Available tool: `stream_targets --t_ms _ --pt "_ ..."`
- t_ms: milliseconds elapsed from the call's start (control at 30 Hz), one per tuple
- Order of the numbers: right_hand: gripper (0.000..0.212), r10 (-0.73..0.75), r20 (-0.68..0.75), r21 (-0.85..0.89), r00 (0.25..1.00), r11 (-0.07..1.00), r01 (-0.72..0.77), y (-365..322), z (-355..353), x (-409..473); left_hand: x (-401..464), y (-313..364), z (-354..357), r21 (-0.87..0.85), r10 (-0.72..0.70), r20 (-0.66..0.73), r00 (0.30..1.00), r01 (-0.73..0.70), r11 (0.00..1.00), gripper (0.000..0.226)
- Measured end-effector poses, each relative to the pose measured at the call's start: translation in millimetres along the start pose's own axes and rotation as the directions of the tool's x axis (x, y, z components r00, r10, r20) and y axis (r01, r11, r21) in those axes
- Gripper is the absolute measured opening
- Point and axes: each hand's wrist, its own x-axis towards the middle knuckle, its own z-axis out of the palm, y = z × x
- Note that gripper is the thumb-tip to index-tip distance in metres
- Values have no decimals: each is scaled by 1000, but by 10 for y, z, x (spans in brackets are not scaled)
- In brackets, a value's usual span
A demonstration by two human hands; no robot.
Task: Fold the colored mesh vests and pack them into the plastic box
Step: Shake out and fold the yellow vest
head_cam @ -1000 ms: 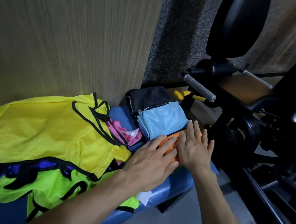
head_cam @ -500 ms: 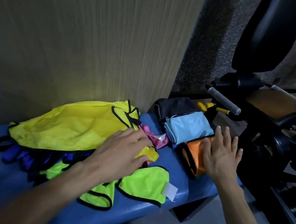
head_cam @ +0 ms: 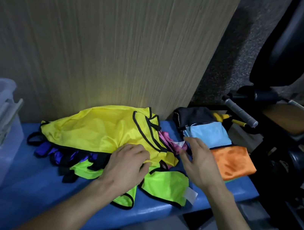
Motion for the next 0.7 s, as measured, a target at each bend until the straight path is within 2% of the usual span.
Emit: stream_targets --t_ms 100,167,233,300,333,367,400,433,500,567,633,700 --pt "49 -73 142 106 987 993 58 -149 34 -45 55 -21 -196 -166 -135 1 991 133 977 17" --pt "61 -120 199 186 973 979 83 -267 37 -54 89 -43 -424 -405 -198 7 980 184 896 20" --pt "70 -141 196 286 970 955 81 -345 35 -47 151 -72 -698 -647 -253 41 967 219 731 26" --pt "77 -146 173 423 974 904 60 -445 53 -36 150 -179 -972 -807 -323 100 941 267 527 26" --pt "80 -148 168 480 975 876 50 -499 72 -24 133 -246 -1075 -867 -360 142 922 292 405 20" --pt "81 -159 160 521 974 852 53 -562 101 -13 90 -310 -1150 -899 -399 189 897 322 297 26" --pt "82 -178 145 547 973 834 71 -639 134 -4 25 -361 -1204 -918 -435 225 872 339 204 35" --pt "81 -198 125 555 972 826 97 -718 173 8 -41 -410 -1247 -934 -467 236 852 332 133 32" --pt "79 -207 102 495 973 859 131 -804 283 61 -158 -494 -1351 -964 -523 211 826 266 31 13" --pt "76 -139 111 310 984 946 99 -751 426 150 -251 -622 -1501 -984 -566 157 809 175 -24 16" --pt "76 26 170 82 985 996 -40 -620 549 226 -337 -752 -1656 -995 -591 91 801 92 -29 24" --pt "71 163 190 -7 968 986 -165 -481 623 283 -411 -805 -1766 -999 -650 35 759 46 0 18"
